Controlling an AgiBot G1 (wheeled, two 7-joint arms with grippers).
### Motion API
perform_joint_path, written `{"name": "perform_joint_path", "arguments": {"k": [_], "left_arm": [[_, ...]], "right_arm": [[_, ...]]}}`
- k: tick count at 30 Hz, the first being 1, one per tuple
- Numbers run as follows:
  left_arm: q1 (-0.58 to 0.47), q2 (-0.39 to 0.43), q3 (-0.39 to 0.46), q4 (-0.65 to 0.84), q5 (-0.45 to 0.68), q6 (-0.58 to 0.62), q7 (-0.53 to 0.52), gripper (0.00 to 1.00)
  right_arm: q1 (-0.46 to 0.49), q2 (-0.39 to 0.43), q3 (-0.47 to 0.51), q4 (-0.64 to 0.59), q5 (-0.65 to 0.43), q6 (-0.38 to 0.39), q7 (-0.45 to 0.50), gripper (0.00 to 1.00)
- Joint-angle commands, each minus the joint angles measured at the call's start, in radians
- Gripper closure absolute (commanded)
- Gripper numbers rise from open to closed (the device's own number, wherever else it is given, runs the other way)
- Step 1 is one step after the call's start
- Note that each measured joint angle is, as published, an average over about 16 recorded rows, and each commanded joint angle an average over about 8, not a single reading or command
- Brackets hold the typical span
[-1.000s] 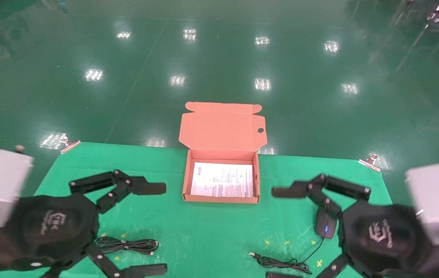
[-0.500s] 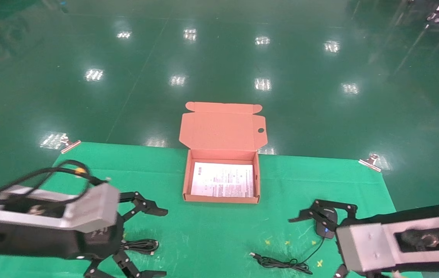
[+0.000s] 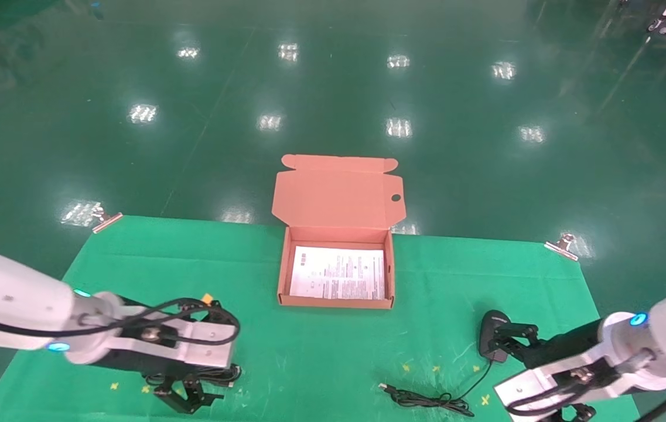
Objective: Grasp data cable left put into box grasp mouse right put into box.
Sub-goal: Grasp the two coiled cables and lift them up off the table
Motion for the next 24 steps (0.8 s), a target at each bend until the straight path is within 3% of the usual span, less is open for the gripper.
{"name": "perform_joint_path", "arguments": {"k": [1, 13, 24], "left_arm": [[0.005, 0.024, 0.026, -0.001, 0.065, -0.020, -0.008, 0.00], [0.020, 0.123, 0.101, 0.182, 0.262, -0.080, -0.065, 0.00], [-0.025, 0.195, 0.064, 0.533, 0.217, -0.147, -0.041, 0.00]], "right_arm": [[-0.012, -0.014, -0.019, -0.001, -0.053, 0.024, 0.025, 0.00], [-0.129, -0.063, -0.017, -0.026, -0.102, 0.163, 0.191, 0.00], [-0.172, -0.141, -0.012, -0.140, -0.093, 0.228, 0.266, 0.00]]}}
